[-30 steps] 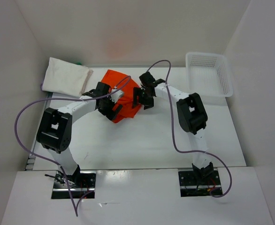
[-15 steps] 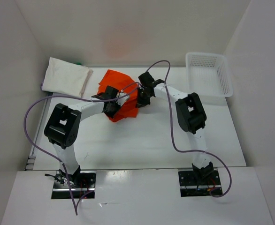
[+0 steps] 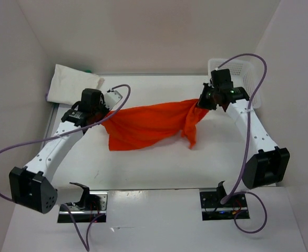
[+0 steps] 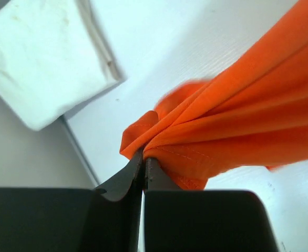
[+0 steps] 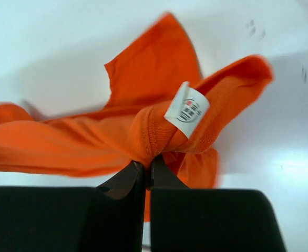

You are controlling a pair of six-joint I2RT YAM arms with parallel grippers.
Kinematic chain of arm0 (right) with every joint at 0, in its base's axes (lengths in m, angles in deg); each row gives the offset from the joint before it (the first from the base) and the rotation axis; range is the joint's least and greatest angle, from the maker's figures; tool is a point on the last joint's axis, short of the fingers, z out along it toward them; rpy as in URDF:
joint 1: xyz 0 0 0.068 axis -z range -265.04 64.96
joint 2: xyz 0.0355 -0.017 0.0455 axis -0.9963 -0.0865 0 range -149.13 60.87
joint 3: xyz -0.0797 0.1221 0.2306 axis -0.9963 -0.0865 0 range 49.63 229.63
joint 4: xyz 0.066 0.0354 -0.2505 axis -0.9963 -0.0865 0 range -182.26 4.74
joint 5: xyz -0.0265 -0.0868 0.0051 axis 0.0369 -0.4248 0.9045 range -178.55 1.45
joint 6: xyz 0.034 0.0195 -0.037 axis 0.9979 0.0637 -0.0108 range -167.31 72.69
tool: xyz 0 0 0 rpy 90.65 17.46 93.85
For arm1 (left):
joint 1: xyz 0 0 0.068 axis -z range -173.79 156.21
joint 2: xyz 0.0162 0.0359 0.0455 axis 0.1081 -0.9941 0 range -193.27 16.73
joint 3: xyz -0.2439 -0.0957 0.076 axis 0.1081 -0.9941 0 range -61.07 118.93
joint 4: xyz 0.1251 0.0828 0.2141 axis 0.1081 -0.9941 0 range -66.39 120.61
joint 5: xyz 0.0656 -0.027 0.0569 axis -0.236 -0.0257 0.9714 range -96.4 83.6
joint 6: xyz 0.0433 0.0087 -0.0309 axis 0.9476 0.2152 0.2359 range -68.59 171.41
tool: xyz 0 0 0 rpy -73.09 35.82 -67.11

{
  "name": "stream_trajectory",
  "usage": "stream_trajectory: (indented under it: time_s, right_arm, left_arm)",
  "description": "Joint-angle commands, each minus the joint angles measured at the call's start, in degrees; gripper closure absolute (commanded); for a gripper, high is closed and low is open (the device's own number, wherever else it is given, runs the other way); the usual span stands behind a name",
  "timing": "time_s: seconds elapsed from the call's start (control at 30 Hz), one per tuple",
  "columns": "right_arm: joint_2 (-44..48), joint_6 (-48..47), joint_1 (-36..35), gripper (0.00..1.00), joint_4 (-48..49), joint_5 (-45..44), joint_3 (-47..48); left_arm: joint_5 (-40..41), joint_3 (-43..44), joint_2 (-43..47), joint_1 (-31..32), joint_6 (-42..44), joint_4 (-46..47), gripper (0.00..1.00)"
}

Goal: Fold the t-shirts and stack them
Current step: Flatten out the tshirt

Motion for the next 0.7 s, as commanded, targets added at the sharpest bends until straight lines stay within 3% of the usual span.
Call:
stream_trajectory:
  time_s: [0.0, 0.23, 0.43, 0.53, 0.67]
  right_arm:
    - [0.88, -1.87, -0.73, 1.00, -7.58, -3.59, -2.89]
    - [3.17, -4.24, 0.42, 1.00, -9.17, -1.87, -4.03]
    - [0.89, -5.30, 0.42, 1.00, -10.57, -1.24, 2.63]
    - [-1.57, -6.53, 0.42, 0.98, -11.72, -0.72, 3.96]
    - [-6.40, -8.63, 0.42, 0.84, -8.65, 0.08, 5.36]
  left_arm:
    - [6.29, -1.98, 1.52, -0.23, 5.24, -5.92, 1.00]
    - [7.02, -3.91, 4.08, -1.64, 5.44, -6.19, 1.00]
    - [8.42, -0.76, 3.74, -1.64, 6.13, -5.13, 0.99]
    - [8.42, 2.50, 1.55, -1.64, 6.66, -5.13, 0.95]
    - [8.42, 3.03, -4.25, -2.17, 7.71, -0.92, 0.79]
